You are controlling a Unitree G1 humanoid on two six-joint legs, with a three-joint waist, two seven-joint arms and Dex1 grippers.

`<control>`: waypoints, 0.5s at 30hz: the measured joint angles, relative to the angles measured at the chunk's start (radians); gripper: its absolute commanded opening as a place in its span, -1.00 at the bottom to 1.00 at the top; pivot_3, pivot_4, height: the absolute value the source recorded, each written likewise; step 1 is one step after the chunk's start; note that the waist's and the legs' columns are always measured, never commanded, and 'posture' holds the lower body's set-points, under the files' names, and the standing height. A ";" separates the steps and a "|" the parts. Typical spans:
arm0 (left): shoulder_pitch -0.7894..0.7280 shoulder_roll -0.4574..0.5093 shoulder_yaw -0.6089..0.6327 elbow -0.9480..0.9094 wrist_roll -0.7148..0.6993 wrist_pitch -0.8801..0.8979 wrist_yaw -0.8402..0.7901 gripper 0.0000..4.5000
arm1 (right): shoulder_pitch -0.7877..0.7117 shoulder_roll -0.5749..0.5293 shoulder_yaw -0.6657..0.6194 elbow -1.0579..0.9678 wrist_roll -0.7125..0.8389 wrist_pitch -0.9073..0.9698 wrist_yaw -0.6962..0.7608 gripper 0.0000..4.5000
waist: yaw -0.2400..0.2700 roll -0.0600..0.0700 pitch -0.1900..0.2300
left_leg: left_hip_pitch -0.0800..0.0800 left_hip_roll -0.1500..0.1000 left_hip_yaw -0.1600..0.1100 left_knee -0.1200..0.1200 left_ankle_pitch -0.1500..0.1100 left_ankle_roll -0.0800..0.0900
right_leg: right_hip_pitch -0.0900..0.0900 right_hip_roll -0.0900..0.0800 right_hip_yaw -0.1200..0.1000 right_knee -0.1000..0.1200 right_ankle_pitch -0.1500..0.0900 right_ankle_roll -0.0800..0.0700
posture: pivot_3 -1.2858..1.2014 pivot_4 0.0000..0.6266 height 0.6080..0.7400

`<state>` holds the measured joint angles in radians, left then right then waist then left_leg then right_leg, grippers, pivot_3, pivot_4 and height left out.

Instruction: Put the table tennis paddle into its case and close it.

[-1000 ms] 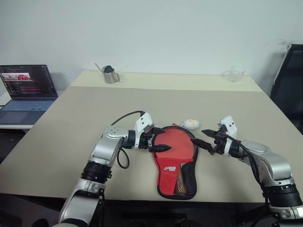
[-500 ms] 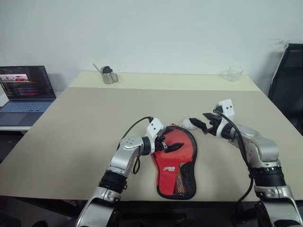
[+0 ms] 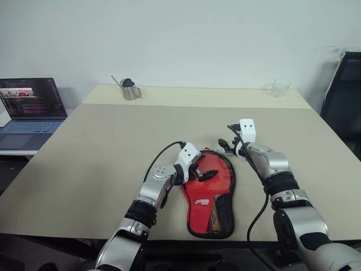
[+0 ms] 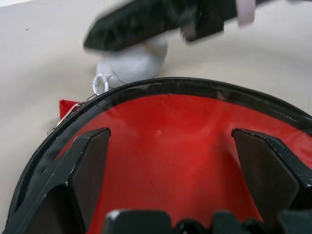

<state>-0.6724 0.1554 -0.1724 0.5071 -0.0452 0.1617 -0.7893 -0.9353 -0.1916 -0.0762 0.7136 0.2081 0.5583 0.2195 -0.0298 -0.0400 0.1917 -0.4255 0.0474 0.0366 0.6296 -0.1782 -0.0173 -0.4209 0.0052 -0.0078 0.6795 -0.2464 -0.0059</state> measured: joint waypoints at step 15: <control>0.025 0.006 -0.017 -0.052 0.000 0.027 0.014 0.95 | 0.024 0.009 0.000 -0.004 -0.030 0.026 0.013 0.27 | 0.000 0.000 0.000 | 0.000 0.000 -0.001 0.000 0.000 0.000 | 0.000 0.000 0.000 0.000 0.000 0.000 | 0.03 -0.52 1.00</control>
<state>-0.6476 0.1617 -0.1892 0.4549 -0.0447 0.1886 -0.7748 -0.9114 -0.1828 -0.0760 0.7093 0.1782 0.5841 0.2323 -0.0297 -0.0395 0.1914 -0.4254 0.0476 0.0357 0.6294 -0.1782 -0.0172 -0.4208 0.0051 -0.0080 0.6795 -0.2464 -0.0059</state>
